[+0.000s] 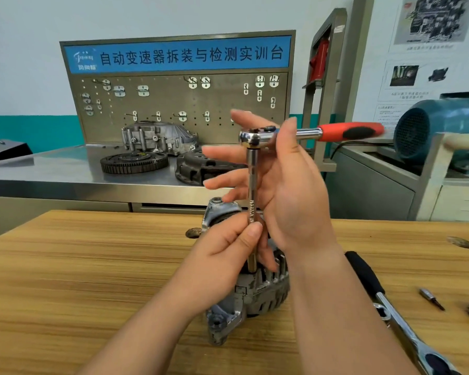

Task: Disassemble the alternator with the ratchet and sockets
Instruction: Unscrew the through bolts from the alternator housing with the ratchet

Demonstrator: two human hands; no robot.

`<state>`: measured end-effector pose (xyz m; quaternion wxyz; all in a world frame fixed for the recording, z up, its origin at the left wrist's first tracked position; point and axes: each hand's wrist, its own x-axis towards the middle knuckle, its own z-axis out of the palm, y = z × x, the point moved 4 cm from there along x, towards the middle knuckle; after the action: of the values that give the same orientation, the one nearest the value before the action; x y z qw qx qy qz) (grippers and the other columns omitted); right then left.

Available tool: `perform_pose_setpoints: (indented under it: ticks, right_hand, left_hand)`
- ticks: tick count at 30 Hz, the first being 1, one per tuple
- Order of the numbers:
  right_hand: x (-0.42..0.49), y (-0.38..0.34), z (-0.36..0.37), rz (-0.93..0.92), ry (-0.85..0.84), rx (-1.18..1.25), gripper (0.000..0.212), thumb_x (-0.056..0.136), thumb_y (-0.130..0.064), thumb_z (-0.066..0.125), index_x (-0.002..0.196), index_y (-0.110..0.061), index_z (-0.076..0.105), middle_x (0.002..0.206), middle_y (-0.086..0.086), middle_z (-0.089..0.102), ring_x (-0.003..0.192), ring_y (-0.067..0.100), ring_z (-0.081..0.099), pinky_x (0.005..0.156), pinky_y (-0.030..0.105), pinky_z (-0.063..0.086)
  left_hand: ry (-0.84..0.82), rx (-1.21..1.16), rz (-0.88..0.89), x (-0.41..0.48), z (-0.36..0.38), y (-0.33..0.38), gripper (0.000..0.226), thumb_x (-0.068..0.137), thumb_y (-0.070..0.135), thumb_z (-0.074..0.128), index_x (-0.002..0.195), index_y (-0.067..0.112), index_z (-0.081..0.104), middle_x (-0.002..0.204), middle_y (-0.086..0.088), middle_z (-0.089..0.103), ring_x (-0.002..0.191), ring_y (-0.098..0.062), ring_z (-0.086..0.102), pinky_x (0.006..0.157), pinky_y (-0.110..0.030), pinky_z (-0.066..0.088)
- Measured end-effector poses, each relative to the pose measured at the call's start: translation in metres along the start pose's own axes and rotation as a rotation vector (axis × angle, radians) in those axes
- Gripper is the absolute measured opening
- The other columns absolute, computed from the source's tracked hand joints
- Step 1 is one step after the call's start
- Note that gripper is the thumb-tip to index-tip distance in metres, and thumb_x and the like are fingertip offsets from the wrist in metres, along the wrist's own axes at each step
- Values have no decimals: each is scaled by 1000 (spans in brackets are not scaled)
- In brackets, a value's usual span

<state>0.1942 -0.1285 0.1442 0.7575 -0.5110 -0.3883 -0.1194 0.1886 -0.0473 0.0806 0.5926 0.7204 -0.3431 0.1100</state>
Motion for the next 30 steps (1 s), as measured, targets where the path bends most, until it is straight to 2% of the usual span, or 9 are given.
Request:
perform_pose_setpoints:
  ticks: [6,9,12,16,20,24,26,28,30]
  right_hand:
    - [-2,-19,0,-309,27,-342,28,96,-31,49,123,-37,52,122,-9,64,99,16,68,74,38,58]
    - [-4,-22,3,-408,-3,-455,32,95,-17,55,125,-29,52,124,-16,57,114,20,61,89,43,54]
    - [-1,-16,5,-273,21,-278,31,98,-30,41,128,-31,47,134,-4,57,93,21,70,66,29,58]
    - [-1,0,-3,-17,57,-2,53,96,-50,24,131,-22,52,104,7,74,69,19,71,56,25,53]
    - [0,-1,0,-125,91,-114,39,99,-43,32,131,-32,51,112,3,72,76,17,72,56,26,55]
    - [-6,-22,1,-489,61,-544,32,94,-20,47,126,-25,50,125,-10,58,112,0,60,85,29,56]
    - [-7,-20,2,-491,31,-577,31,93,-17,50,121,-26,59,123,-20,54,121,2,53,96,36,51]
    - [-2,-15,4,-331,14,-430,33,98,-22,49,126,-38,54,132,-20,53,112,13,62,85,46,56]
    - [1,-10,5,-219,10,-255,32,99,-30,41,129,-40,46,136,-5,56,93,15,70,66,35,59]
  left_hand:
    - [65,67,-25,3,0,-6,31,91,27,42,78,4,58,61,5,65,65,-12,63,73,-29,46]
    - [98,121,-34,4,1,-9,29,90,33,43,74,15,60,59,4,63,58,-28,58,61,-39,45]
    - [63,75,-46,2,-3,-7,32,91,35,43,76,14,61,62,2,67,61,-18,60,66,-33,46]
    - [-22,-55,-54,2,-3,-4,35,92,26,41,89,-4,58,68,-3,69,67,-15,66,70,-23,52]
    - [2,-10,-47,2,-5,-4,27,91,24,42,85,5,61,66,0,68,67,-12,65,71,-23,50]
    - [63,106,-39,3,-3,-4,30,97,28,47,77,10,62,61,3,67,61,-16,61,63,-22,44]
    - [76,104,-35,3,0,-1,29,92,32,45,73,15,60,58,4,65,58,-23,57,59,-29,43]
    - [51,54,-26,2,0,2,32,89,32,42,78,8,59,58,4,64,59,-12,59,60,-21,45]
    - [24,-30,-31,2,-2,3,39,90,31,39,88,-4,56,64,-3,65,64,-12,62,67,-20,48]
